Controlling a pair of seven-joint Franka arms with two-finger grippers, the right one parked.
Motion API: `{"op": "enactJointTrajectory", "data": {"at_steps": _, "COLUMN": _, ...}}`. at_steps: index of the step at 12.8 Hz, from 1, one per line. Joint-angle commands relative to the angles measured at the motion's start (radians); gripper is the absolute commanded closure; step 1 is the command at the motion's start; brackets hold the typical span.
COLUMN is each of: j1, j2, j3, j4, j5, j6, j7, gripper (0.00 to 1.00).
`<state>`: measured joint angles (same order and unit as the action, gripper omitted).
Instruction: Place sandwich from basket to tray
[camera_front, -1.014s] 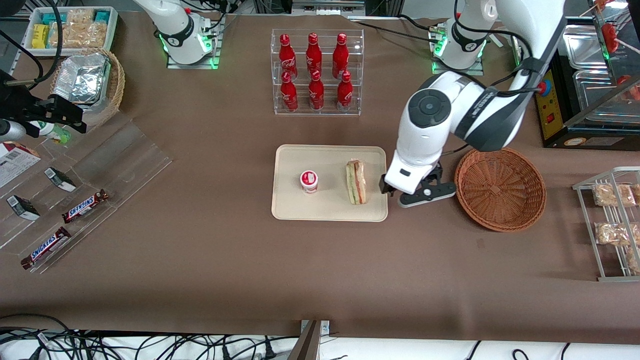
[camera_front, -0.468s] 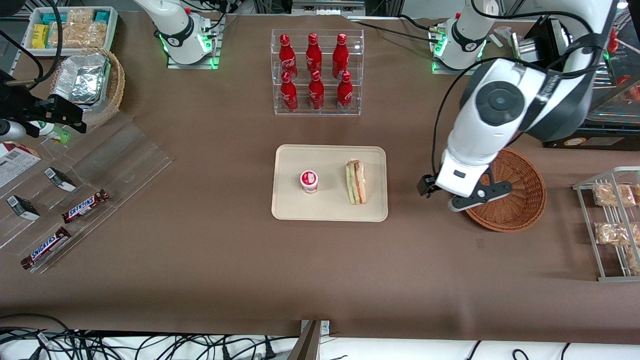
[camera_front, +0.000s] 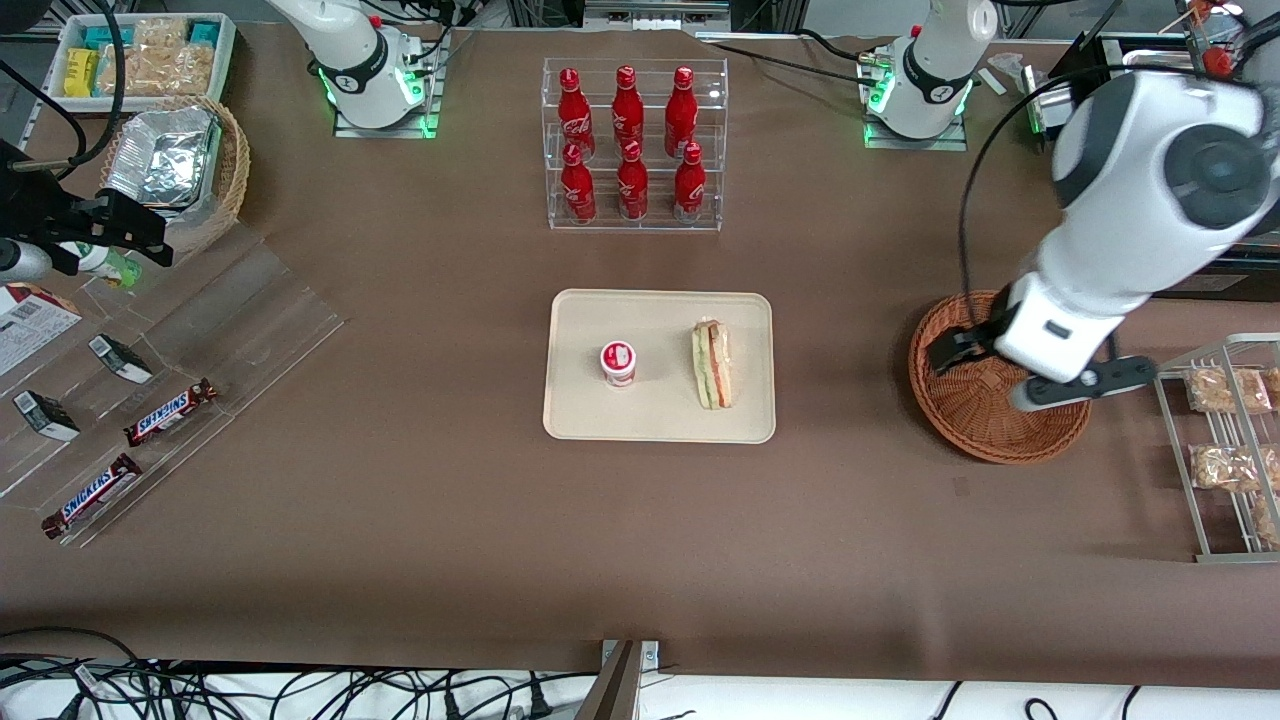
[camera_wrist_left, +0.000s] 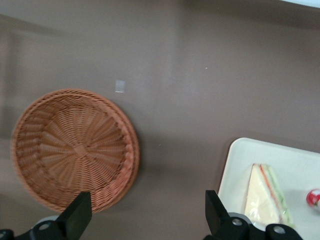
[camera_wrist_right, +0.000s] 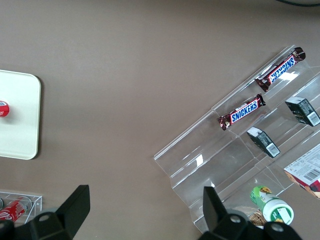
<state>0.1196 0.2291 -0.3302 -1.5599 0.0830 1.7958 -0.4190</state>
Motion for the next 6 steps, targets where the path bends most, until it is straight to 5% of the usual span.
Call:
{"op": "enactJointTrajectory", "data": {"at_steps": 1, "j1": -0.040, "j2": -0.100, "j3": 0.103, "j4": -0.022, "j5": -0.066, "j6": -0.093, "j7": 0.181, "gripper": 0.00}}
{"op": "enactJointTrajectory", "data": {"at_steps": 6, "j1": -0.054, "j2": -0.165, "j3": 0.174, "j4": -0.012, "j5": -0.097, "j6": -0.217, "j7": 0.417, "gripper": 0.00}}
